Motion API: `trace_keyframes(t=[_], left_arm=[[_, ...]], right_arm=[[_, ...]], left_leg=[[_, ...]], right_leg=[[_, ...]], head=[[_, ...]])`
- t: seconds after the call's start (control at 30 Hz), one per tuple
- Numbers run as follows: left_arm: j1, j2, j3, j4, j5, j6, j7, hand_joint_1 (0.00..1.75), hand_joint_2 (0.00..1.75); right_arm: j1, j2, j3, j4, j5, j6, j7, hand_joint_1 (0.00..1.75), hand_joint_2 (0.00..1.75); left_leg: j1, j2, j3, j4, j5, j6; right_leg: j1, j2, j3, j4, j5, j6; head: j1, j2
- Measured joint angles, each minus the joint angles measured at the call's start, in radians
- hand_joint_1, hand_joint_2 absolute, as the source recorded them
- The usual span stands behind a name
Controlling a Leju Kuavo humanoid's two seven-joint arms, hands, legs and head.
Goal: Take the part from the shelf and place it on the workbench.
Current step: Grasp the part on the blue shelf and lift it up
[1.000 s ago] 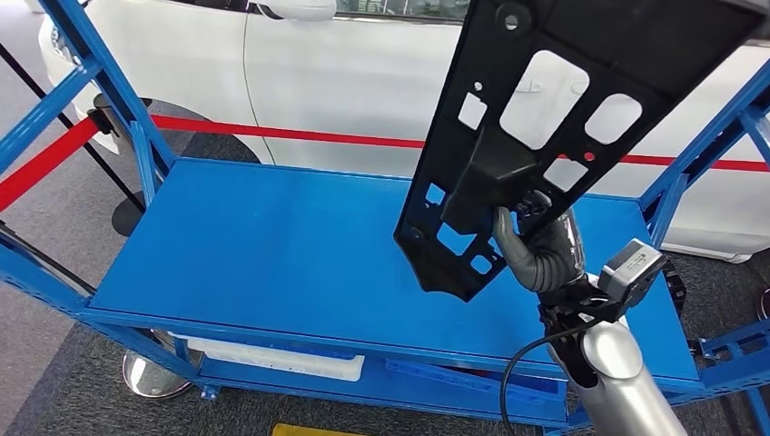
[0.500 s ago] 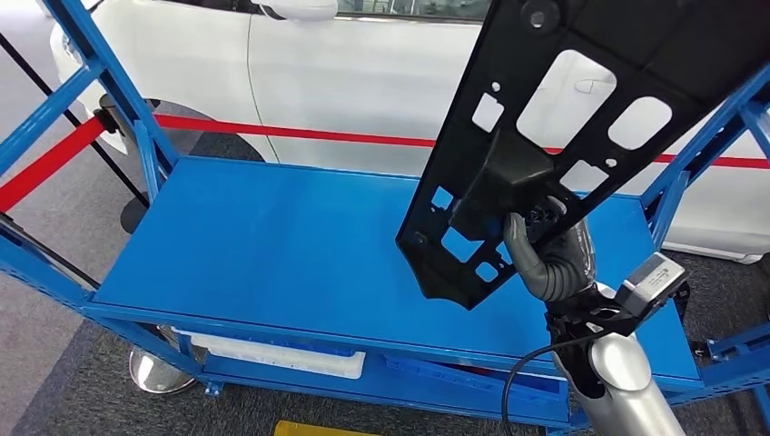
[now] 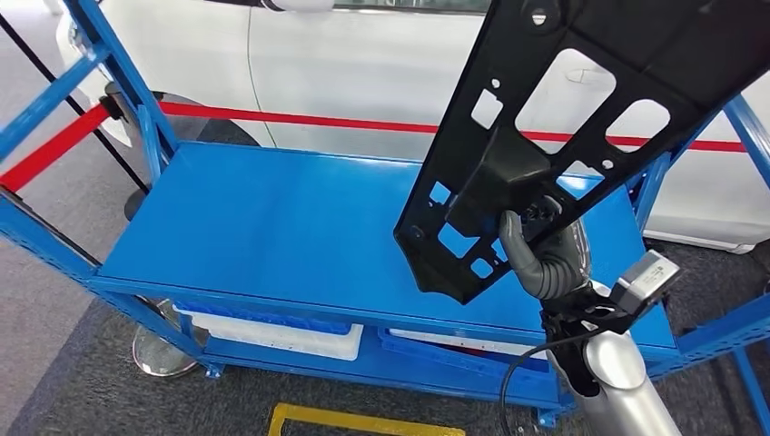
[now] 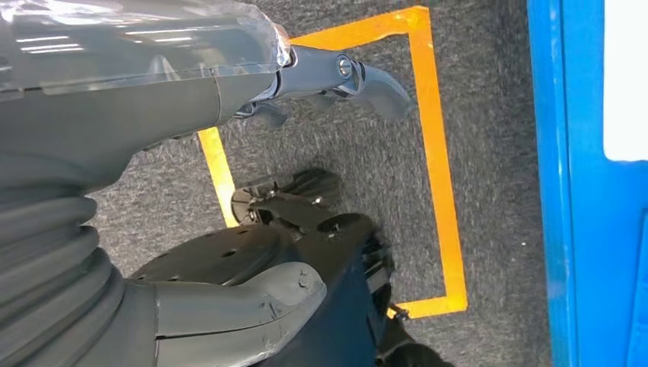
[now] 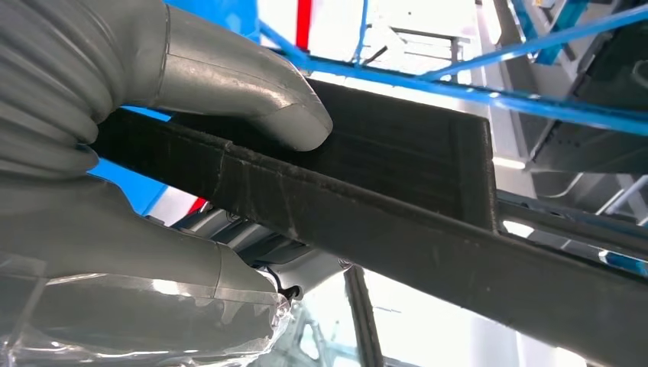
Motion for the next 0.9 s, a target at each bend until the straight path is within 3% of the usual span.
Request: trace_keyframes(t=[0.07, 0.1, 0.13, 0.2, 0.23, 0.27, 0.3, 0.33, 0.37, 0.43, 0.5, 0.57, 0.6, 0.67, 0.73, 0.77, 0.8, 0.83, 0.9], left_arm=[[0.0, 0.0, -0.001, 0.0, 0.0, 0.002, 0.003, 0.0, 1.75], [-0.001, -0.001, -0.001, 0.0, 0.0, 0.002, 0.004, 0.0, 1.75], [-0.001, -0.002, -0.001, 0.0, 0.0, 0.002, 0.004, 0.0, 1.75], [-0.002, -0.003, -0.001, 0.0, 0.0, 0.002, 0.005, 0.0, 1.75], [-0.002, -0.003, -0.001, 0.0, 0.0, 0.002, 0.005, 0.0, 1.75], [-0.002, -0.003, -0.001, 0.0, 0.0, 0.003, 0.006, 0.0, 1.75], [-0.001, -0.003, -0.001, 0.0, 0.0, 0.003, 0.007, 0.0, 1.75], [-0.001, -0.003, -0.001, 0.0, 0.0, 0.004, 0.008, 0.0, 1.75], [-0.001, -0.003, -0.001, 0.0, 0.0, 0.004, 0.01, 0.0, 1.75], [-0.002, -0.003, -0.002, 0.0, 0.0, 0.004, 0.012, 0.0, 1.75], [-0.003, -0.003, -0.002, 0.0, -0.001, 0.004, 0.013, 0.0, 1.75], [-0.003, -0.002, -0.004, 0.0, -0.002, 0.004, 0.014, 0.0, 1.75], [-0.002, -0.002, -0.005, 0.0, -0.002, 0.004, 0.015, 0.0, 1.75], [-0.001, -0.001, -0.009, 0.001, -0.004, 0.004, 0.016, 0.0, 1.75], [-0.001, -0.001, -0.012, 0.001, -0.005, 0.004, 0.016, 0.0, 1.75], [-0.002, -0.001, -0.014, 0.001, -0.006, 0.004, 0.016, 0.0, 1.75], [-0.003, -0.001, -0.017, 0.001, -0.006, 0.004, 0.016, 0.0, 1.75], [-0.003, -0.001, -0.019, 0.001, -0.006, 0.004, 0.016, 0.0, 1.75], [-0.005, 0.0, -0.021, 0.001, -0.006, 0.004, 0.017, 0.0, 1.75]], right_arm=[[0.0, 0.0, 0.002, 0.0, 0.0, -0.001, 0.0, 1.75, 1.75], [0.0, 0.0, 0.003, 0.0, 0.0, -0.001, 0.0, 1.75, 1.75], [0.0, 0.0, 0.004, 0.0, 0.0, -0.001, 0.0, 1.75, 1.75], [0.001, 0.001, 0.005, 0.0, 0.001, -0.002, 0.0, 1.75, 1.75], [0.002, 0.001, 0.006, 0.0, 0.001, -0.002, 0.0, 1.75, 1.75], [0.003, 0.001, 0.007, 0.0, 0.001, -0.003, 0.0, 1.75, 1.75], [0.005, 0.001, 0.007, 0.0, 0.001, -0.003, 0.0, 1.75, 1.75], [0.006, 0.001, 0.008, 0.0, 0.001, -0.004, 0.0, 1.75, 1.75], [0.006, 0.001, 0.008, 0.0, 0.002, -0.004, 0.0, 1.75, 1.75], [0.005, 0.001, 0.008, 0.0, 0.003, -0.005, -0.001, 1.75, 1.75], [0.005, 0.001, 0.008, 0.0, 0.003, -0.007, -0.001, 1.75, 1.75], [0.006, 0.001, 0.009, 0.001, 0.004, -0.008, -0.002, 1.75, 1.75], [0.006, 0.0, 0.009, 0.001, 0.004, -0.008, -0.002, 1.75, 1.75], [0.006, 0.001, 0.009, 0.002, 0.004, -0.008, -0.001, 1.75, 1.75], [0.007, 0.001, 0.009, 0.003, 0.004, -0.008, -0.002, 1.75, 1.75], [0.008, 0.001, 0.009, 0.003, 0.004, -0.008, -0.001, 1.75, 1.75], [0.009, 0.001, 0.009, 0.004, 0.004, -0.008, -0.001, 1.75, 1.75], [0.01, 0.001, 0.009, 0.004, 0.004, -0.009, -0.001, 1.75, 1.75], [0.01, 0.001, 0.009, 0.005, 0.004, -0.01, -0.001, 1.75, 1.75]], left_leg=[[-0.001, 0.002, -0.008, -0.008, 0.017, 0.013], [0.001, 0.004, -0.013, -0.013, 0.027, 0.022], [0.004, 0.006, -0.02, -0.019, 0.04, 0.031], [0.006, 0.009, -0.042, -0.023, 0.062, 0.041], [0.005, 0.01, -0.056, -0.022, 0.073, 0.043], [0.004, 0.01, -0.071, -0.021, 0.083, 0.042], [0.004, 0.01, -0.085, -0.019, 0.092, 0.041], [0.003, 0.01, -0.099, -0.016, 0.1, 0.038], [0.004, 0.01, -0.112, -0.012, 0.108, 0.035], [0.003, 0.009, -0.134, -0.001, 0.12, 0.027], [0.001, 0.009, -0.144, 0.005, 0.133, 0.015], [0.001, 0.008, -0.148, 0.004, 0.146, 0.002], [0.002, 0.007, -0.154, 0.009, 0.139, -0.004], [0.005, 0.006, -0.18, 0.067, 0.072, -0.013], [0.008, 0.006, -0.213, 0.187, -0.026, -0.02], [0.009, 0.006, -0.221, 0.245, -0.054, -0.022], [0.01, 0.006, -0.218, 0.281, -0.058, -0.024], [0.011, 0.006, -0.199, 0.285, -0.042, -0.024], [0.011, 0.006, -0.111, 0.197, 0.003, -0.022]], right_leg=[[-0.001, 0.0, -0.002, -0.004, 0.01, 0.014], [-0.001, 0.001, -0.007, 0.002, 0.0, 0.019], [-0.001, 0.002, -0.017, 0.022, -0.026, 0.022], [-0.003, 0.005, -0.052, 0.122, -0.118, 0.027], [-0.004, 0.005, -0.07, 0.186, -0.159, 0.03], [-0.005, 0.005, -0.079, 0.238, -0.18, 0.032], [-0.006, 0.005, -0.074, 0.261, -0.18, 0.034], [-0.007, 0.005, -0.051, 0.247, -0.162, 0.035], [-0.007, 0.004, -0.01, 0.2, -0.137, 0.033], [-0.005, 0.005, 0.09, 0.065, -0.116, 0.026], [0.001, 0.006, 0.135, -0.008, -0.12, 0.016], [0.002, 0.006, 0.127, -0.014, -0.109, 0.004], [0.001, 0.004, 0.12, -0.016, -0.1, -0.004], [-0.004, 0.0, 0.099, -0.02, -0.078, -0.02], [-0.003, -0.001, 0.071, -0.018, -0.056, -0.026], [-0.002, -0.001, 0.055, -0.017, -0.044, -0.025], [-0.002, -0.001, 0.039, -0.015, -0.033, -0.024], [-0.002, -0.001, 0.022, -0.013, -0.022, -0.021], [-0.003, -0.001, -0.006, -0.006, -0.003, -0.015]], head=[[0.0, 0.0], [0.001, 0.0], [0.003, 0.0], [0.007, 0.0], [0.009, 0.0], [0.009, 0.0], [0.009, 0.0], [0.01, 0.0], [0.01, 0.0], [0.01, 0.0], [0.011, 0.0], [0.013, 0.0], [0.015, 0.0], [0.012, 0.0], [0.009, 0.0], [0.009, 0.0], [0.008, 0.0], [0.008, 0.0], [0.008, 0.0]])
